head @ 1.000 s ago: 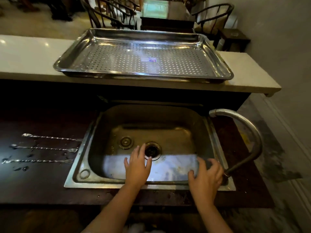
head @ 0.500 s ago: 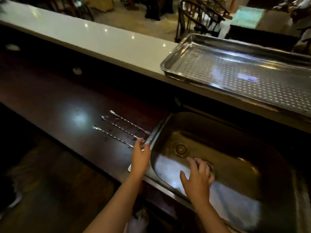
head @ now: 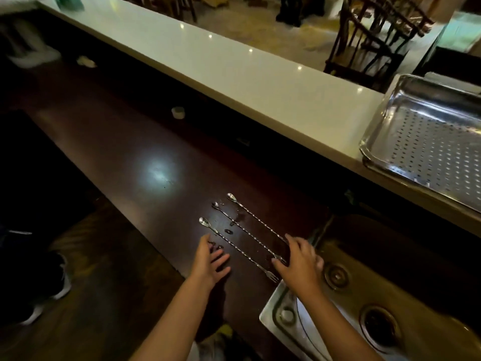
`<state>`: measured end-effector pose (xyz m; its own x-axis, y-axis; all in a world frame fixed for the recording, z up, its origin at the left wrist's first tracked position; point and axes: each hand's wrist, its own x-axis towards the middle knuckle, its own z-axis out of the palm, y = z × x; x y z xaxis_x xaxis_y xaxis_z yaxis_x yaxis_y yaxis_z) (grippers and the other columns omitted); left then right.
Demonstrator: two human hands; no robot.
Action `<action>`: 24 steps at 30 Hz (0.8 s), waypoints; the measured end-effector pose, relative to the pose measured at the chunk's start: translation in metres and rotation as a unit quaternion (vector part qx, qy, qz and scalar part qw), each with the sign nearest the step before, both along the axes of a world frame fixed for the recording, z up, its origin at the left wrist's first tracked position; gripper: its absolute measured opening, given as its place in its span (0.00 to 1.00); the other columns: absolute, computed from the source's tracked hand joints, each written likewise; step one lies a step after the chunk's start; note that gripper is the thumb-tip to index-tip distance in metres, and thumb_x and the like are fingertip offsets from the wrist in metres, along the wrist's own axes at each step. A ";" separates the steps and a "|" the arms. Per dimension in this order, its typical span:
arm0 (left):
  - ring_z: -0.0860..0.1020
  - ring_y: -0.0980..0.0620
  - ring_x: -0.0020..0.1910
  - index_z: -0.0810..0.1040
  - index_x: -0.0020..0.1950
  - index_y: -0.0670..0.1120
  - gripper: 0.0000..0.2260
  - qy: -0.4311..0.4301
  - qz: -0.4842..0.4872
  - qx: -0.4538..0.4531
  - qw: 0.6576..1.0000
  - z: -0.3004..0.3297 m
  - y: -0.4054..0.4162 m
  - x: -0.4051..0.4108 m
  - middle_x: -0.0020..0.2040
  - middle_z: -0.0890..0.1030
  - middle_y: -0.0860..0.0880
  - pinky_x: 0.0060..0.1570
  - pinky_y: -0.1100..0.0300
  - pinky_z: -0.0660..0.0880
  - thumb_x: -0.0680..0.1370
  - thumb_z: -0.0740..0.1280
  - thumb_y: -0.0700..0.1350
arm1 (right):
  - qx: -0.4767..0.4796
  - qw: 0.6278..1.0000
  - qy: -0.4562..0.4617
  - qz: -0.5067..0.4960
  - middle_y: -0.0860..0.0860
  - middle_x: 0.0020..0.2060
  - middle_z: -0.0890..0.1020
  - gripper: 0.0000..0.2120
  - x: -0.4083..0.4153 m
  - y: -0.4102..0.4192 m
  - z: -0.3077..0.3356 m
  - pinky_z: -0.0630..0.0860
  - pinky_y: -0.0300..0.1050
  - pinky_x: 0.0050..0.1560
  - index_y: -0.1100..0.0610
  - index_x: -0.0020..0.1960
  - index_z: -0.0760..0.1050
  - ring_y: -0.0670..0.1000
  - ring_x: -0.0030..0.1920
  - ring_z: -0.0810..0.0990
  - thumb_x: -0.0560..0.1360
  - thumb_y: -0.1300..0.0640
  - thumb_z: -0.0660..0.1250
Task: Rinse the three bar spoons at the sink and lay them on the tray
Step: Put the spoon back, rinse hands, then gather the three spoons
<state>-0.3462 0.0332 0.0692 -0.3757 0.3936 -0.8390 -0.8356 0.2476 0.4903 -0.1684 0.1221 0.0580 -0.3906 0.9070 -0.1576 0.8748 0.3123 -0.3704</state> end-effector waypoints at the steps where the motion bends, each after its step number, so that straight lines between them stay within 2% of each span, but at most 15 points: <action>1: 0.71 0.42 0.65 0.63 0.71 0.44 0.25 -0.005 0.000 0.000 1.000 0.000 0.003 -0.005 0.68 0.70 0.40 0.62 0.45 0.66 0.78 0.56 0.55 | -0.004 1.000 -0.009 0.005 0.50 0.69 0.64 0.34 -0.007 0.004 -0.001 0.58 0.54 0.67 0.49 0.72 0.58 0.51 0.70 0.61 0.70 0.41 0.66; 7: 0.72 0.43 0.65 0.61 0.73 0.44 0.27 -0.016 -0.054 0.009 0.998 -0.002 0.017 -0.024 0.67 0.72 0.40 0.62 0.47 0.67 0.78 0.55 0.57 | -0.040 0.997 -0.067 0.023 0.51 0.73 0.58 0.44 -0.043 0.025 -0.008 0.56 0.57 0.69 0.49 0.74 0.52 0.53 0.73 0.55 0.66 0.34 0.66; 12: 0.74 0.45 0.62 0.65 0.70 0.43 0.26 -0.032 -0.091 0.019 0.995 -0.005 0.031 -0.034 0.63 0.74 0.42 0.59 0.49 0.68 0.78 0.54 0.58 | -0.056 0.993 -0.100 0.005 0.52 0.70 0.62 0.51 -0.058 0.028 -0.018 0.58 0.55 0.67 0.51 0.74 0.53 0.54 0.70 0.58 0.60 0.28 0.65; 14: 0.73 0.45 0.62 0.67 0.69 0.43 0.25 -0.039 -0.104 0.021 0.994 -0.006 0.035 -0.035 0.60 0.75 0.43 0.59 0.50 0.68 0.78 0.54 0.57 | -0.037 0.994 -0.098 0.003 0.51 0.66 0.65 0.48 -0.062 0.025 -0.020 0.58 0.54 0.65 0.50 0.72 0.58 0.53 0.67 0.61 0.60 0.29 0.65; 16: 0.73 0.44 0.62 0.67 0.68 0.41 0.25 -0.045 -0.108 0.024 0.993 -0.007 0.039 -0.035 0.61 0.75 0.42 0.60 0.51 0.68 0.78 0.54 0.57 | -0.018 0.996 -0.087 0.005 0.49 0.62 0.69 0.42 -0.065 0.019 -0.022 0.57 0.52 0.64 0.48 0.69 0.63 0.52 0.65 0.63 0.61 0.31 0.66; 20: 0.74 0.45 0.58 0.68 0.67 0.40 0.24 -0.063 -0.121 0.040 0.990 -0.007 0.045 -0.030 0.64 0.74 0.41 0.60 0.53 0.67 0.79 0.53 0.55 | -0.017 0.997 -0.073 -0.004 0.47 0.60 0.72 0.33 -0.070 0.003 -0.023 0.57 0.51 0.62 0.46 0.66 0.68 0.50 0.64 0.65 0.64 0.36 0.67; 24: 0.72 0.44 0.66 0.68 0.67 0.39 0.23 -0.062 -0.151 0.036 0.986 -0.009 0.050 -0.028 0.67 0.73 0.41 0.64 0.53 0.65 0.80 0.52 0.53 | -0.021 0.998 -0.053 -0.031 0.47 0.57 0.76 0.19 -0.073 -0.006 -0.024 0.59 0.48 0.60 0.47 0.60 0.72 0.50 0.61 0.69 0.70 0.46 0.67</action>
<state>-0.3746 0.0836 0.0606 -0.1281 0.5317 -0.8372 -0.7843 0.4624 0.4136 -0.2419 0.1158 0.0338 -0.3124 0.9206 -0.2342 0.9272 0.2419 -0.2860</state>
